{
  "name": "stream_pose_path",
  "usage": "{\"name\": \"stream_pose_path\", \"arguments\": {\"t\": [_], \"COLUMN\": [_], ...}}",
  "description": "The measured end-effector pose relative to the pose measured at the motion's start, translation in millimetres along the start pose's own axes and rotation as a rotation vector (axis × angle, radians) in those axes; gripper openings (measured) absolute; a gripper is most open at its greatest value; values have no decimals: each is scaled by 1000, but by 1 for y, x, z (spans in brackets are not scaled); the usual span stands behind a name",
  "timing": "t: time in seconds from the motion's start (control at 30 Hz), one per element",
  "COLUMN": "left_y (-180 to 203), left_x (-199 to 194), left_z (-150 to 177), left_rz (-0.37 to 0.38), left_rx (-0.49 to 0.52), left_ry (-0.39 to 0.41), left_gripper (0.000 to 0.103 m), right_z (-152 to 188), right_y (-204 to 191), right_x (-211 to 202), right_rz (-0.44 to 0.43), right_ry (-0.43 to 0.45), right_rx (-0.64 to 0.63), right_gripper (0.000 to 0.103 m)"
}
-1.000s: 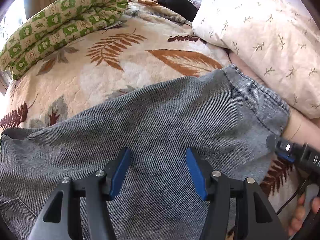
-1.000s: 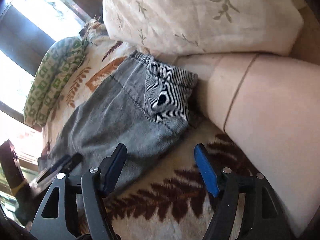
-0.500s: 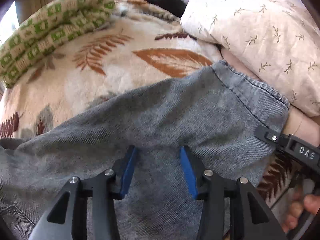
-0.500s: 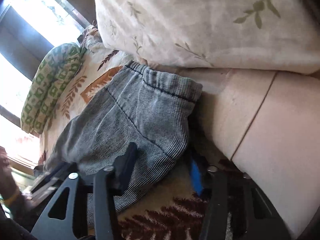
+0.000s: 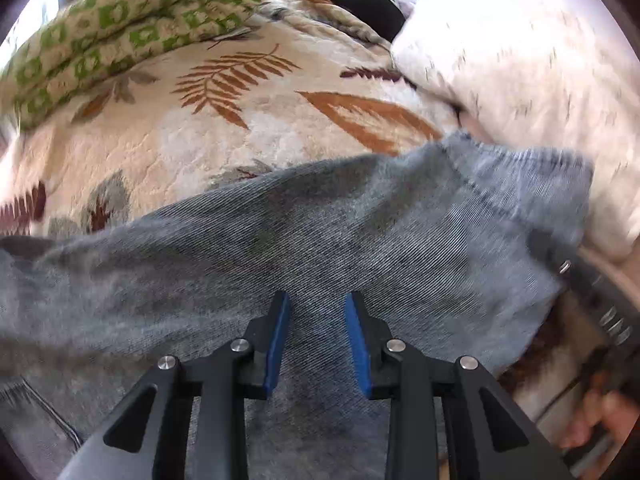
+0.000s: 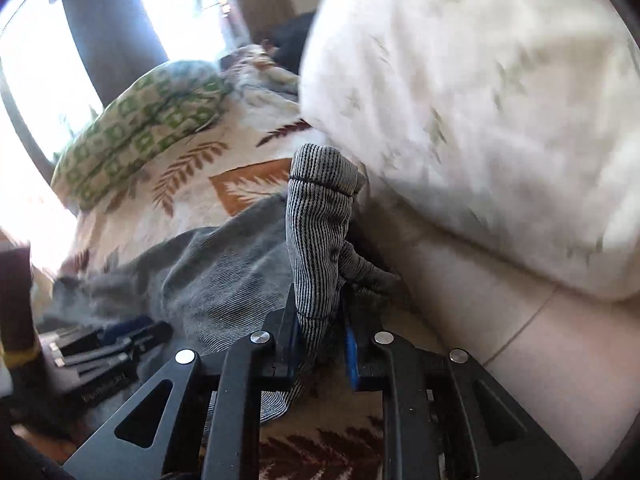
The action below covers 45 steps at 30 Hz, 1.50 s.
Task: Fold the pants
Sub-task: 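Fold the leg hem with the right gripper toward the left gripper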
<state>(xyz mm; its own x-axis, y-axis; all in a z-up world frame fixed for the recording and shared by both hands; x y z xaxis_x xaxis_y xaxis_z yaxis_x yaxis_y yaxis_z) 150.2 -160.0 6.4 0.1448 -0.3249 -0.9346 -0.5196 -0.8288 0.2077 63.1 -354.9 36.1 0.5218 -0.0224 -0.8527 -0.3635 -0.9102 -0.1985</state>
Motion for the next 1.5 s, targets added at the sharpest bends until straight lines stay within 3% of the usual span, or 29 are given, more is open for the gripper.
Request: {"name": "stream_pose_path", "arguments": {"t": [0.07,0.17,0.3,0.43,0.57,0.73,0.93,1.07,1.23,1.37,1.5], "left_y": [-14,-37,-75,-111,-128,-122,-100,-83,-76,-74,-78], "left_x": [-14,-33,-49,-64,-68,-53,-59,-56,-48,-52,-41], "left_z": [4,14,32,47,54,54,37,14,-7,-10,-14], "left_rz": [70,64,116,220,319,347,320,298,285,265,272], "left_rx": [-65,-103,-172,-286,-350,-351,-284,-215,-158,-111,-135], "left_ry": [13,17,9,51,90,65,110,88,42,44,13], "left_gripper": [32,32,32,45,54,61,61,61,60,60,34], "right_z": [-1,-1,6,30,66,104,103,103,88,69,56], "right_y": [-5,-28,-77,-131,-165,-180,-180,-173,-162,-162,-176], "right_x": [-4,-12,-23,-29,-16,9,13,1,-40,-33,14], "right_rz": [12,27,-21,-85,-139,-93,-98,-165,-347,-351,-238], "right_ry": [16,54,86,98,47,-3,20,10,20,15,-48], "right_rx": [-44,-166,-367,-585,-749,-908,-922,-902,-775,-668,-616], "right_gripper": [17,17,17,17,17,17,20,44,46,45,37]}}
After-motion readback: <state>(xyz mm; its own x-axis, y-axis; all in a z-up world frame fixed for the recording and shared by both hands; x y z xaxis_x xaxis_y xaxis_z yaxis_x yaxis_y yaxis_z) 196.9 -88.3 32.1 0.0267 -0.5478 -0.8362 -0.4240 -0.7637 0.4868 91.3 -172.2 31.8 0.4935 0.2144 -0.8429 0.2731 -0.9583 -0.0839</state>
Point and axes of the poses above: each gripper's, at about its wrist camera, not at the fingertips, and x roughly the way its jaws point, y to its right, z to its underside, the point moved 3 cm from there along x, roughly the way its jaws point, and after that the axes turned 10 degrees about -y, right-handed, at the moved point
